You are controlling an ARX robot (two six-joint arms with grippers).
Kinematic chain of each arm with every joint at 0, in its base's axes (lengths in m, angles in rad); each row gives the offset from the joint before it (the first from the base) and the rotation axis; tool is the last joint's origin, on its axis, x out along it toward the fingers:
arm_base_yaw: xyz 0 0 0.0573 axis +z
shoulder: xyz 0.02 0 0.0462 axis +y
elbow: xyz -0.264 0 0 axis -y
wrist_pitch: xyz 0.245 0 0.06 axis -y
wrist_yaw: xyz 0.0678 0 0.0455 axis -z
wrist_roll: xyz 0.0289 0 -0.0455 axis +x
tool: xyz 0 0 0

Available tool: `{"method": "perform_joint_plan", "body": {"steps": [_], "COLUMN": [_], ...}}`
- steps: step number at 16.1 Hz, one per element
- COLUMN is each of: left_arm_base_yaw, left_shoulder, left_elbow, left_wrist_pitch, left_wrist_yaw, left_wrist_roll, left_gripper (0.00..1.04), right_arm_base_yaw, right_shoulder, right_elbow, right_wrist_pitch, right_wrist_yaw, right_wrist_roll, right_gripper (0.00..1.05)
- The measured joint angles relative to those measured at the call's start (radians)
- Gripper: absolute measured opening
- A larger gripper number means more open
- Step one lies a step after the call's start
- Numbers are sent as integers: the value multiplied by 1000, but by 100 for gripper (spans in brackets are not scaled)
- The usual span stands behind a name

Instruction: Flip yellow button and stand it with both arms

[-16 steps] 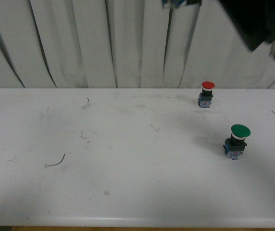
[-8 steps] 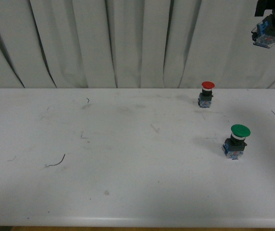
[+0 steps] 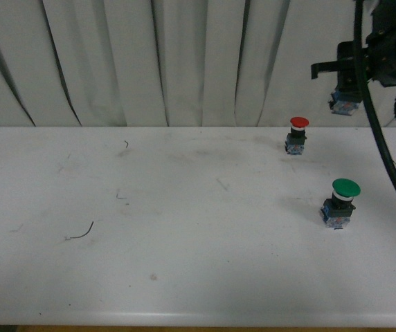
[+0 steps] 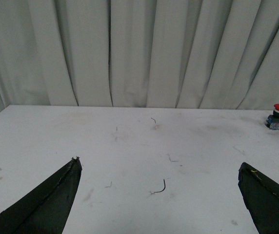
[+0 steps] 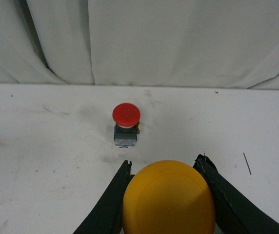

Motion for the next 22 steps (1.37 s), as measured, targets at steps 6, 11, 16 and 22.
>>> {"method": "perform_joint_plan", "body": {"steps": [6,11,16,22], "left_arm_base_yaw": [0,0,0,0], "left_shoulder": [0,0,0,0], "left_elbow": [0,0,0,0], "left_wrist_pitch": [0,0,0,0], "left_wrist_yaw": [0,0,0,0], "left_wrist_roll": [0,0,0,0], "left_gripper": [98,98,98,98], "right_arm_base_yaw": [17,-36,-21,1], "right_shoulder": [209,301,334,367], "right_elbow": [222,227,264,267], "right_wrist_pitch": [-160,-148,-127,-106], "right_wrist_yaw": [-59,-30,-21,-1], "right_wrist_roll": [-40,-83,-70,-55], "right_gripper": [35,35,35,35]}}
